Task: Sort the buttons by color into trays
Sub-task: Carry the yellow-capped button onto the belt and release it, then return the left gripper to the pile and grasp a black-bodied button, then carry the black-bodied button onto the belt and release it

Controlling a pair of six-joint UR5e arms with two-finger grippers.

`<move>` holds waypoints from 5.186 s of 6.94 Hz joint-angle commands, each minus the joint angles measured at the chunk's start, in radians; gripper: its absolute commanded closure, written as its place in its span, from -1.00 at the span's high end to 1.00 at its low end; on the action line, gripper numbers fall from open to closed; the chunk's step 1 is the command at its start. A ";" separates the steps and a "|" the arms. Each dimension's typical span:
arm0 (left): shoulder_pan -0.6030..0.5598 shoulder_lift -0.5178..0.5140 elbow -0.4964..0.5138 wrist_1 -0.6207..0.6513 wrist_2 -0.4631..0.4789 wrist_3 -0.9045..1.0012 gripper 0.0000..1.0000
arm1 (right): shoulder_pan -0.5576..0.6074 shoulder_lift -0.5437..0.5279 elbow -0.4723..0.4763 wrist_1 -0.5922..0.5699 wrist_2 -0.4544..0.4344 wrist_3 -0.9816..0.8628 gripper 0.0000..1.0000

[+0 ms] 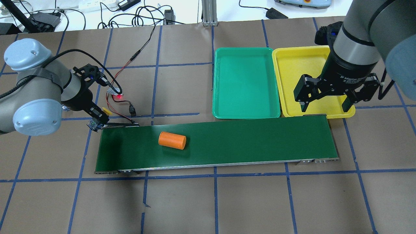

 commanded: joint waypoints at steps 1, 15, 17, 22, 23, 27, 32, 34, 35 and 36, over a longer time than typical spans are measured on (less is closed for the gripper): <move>-0.090 0.019 -0.051 -0.005 0.001 -0.464 -1.00 | 0.000 -0.002 0.000 -0.007 0.003 0.000 1.00; 0.202 -0.632 0.817 -0.146 0.156 -0.560 1.00 | 0.000 -0.002 -0.012 -0.016 -0.002 0.000 1.00; 0.237 -0.730 0.879 -0.078 0.111 -0.469 1.00 | -0.001 -0.007 -0.016 -0.044 -0.018 -0.006 1.00; 0.303 -0.771 0.889 -0.088 0.100 -0.367 1.00 | -0.003 -0.016 -0.006 -0.073 -0.018 -0.008 1.00; 0.314 -0.771 0.886 -0.091 0.101 -0.365 1.00 | -0.002 -0.022 -0.005 -0.073 -0.003 0.003 1.00; 0.309 -0.766 0.840 -0.086 0.100 -0.361 1.00 | -0.001 -0.026 -0.006 -0.084 -0.006 0.006 1.00; 0.311 -0.768 0.856 -0.088 0.098 -0.325 -1.00 | -0.001 -0.016 -0.002 -0.097 0.012 0.003 1.00; 0.303 -0.717 0.858 -0.152 0.100 -0.322 -1.00 | -0.001 -0.017 0.001 -0.090 0.008 0.003 1.00; 0.297 -0.643 0.837 -0.209 0.066 -0.312 -1.00 | -0.001 -0.019 0.015 -0.085 -0.003 0.005 1.00; 0.276 -0.560 0.765 -0.262 0.043 -0.269 -1.00 | -0.001 -0.020 0.026 -0.096 0.011 0.003 1.00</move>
